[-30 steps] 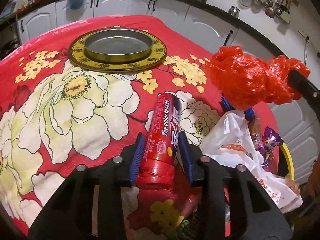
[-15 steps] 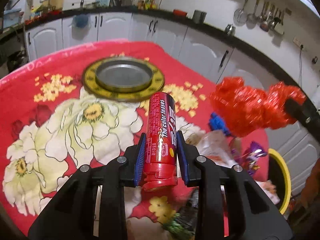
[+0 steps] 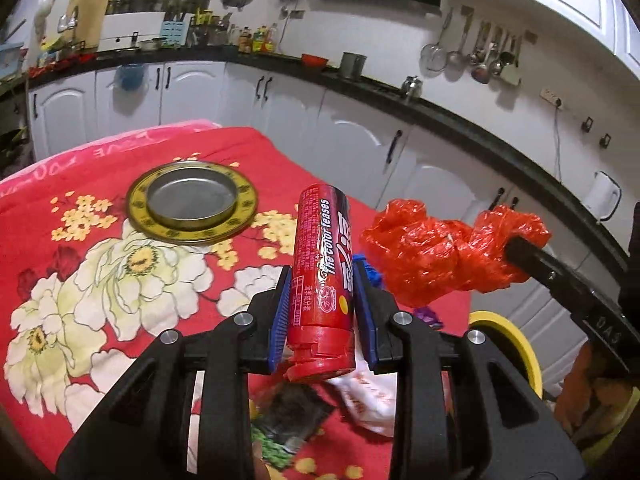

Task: Collect trash
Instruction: 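Grasp the red cylindrical can with the left tool while the right tool grasps the red plastic bag, then carry the red can and red plastic bag with both tools over the yellow-rimmed bin, then open both tools to drop the red can and red bag into the bin, then move both tools back over the remaining trash on the table, then grasp the white plastic bag with the left tool while the right tool grasps the purple candy wrapper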

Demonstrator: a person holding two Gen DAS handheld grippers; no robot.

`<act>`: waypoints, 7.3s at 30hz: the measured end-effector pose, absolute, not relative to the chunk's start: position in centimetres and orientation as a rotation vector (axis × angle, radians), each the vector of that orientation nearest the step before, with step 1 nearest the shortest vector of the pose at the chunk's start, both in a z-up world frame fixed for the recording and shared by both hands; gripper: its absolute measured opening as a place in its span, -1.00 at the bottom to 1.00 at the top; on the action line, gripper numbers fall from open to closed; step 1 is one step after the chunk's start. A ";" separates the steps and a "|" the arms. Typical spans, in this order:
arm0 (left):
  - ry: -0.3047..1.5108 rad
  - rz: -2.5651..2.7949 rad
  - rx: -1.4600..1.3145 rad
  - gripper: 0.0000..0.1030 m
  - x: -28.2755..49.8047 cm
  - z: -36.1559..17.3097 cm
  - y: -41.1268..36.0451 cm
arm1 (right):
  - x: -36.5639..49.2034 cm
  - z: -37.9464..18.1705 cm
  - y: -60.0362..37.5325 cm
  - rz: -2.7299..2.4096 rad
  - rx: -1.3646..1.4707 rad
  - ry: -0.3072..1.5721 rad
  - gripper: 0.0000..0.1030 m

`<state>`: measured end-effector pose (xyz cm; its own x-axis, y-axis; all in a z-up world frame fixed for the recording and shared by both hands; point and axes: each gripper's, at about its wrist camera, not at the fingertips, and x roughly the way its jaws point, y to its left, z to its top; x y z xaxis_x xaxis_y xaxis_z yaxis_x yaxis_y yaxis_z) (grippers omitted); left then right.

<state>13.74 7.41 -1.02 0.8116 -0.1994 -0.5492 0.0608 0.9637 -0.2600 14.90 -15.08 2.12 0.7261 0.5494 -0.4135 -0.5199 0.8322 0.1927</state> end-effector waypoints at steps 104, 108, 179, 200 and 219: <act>0.852 -0.636 -0.051 -0.55 12.8 -8.9 -19.3 | 8.9 -7.2 -40.3 0.131 0.160 0.712 -0.74; 0.855 -0.632 -0.055 -0.56 12.9 -9.0 -19.1 | 8.9 -7.4 -40.5 0.130 0.168 0.716 -0.61; 0.530 -0.155 -0.229 0.79 8.9 -1.4 -3.0 | 7.7 0.1 -27.4 0.398 0.039 0.539 0.42; 0.629 -0.059 -0.312 0.78 8.9 -4.4 2.2 | 12.7 0.2 -20.1 0.510 -0.009 0.581 0.42; 0.747 -0.144 -0.387 0.25 10.3 -8.2 2.0 | 19.8 -6.4 -16.1 0.539 0.054 0.832 0.05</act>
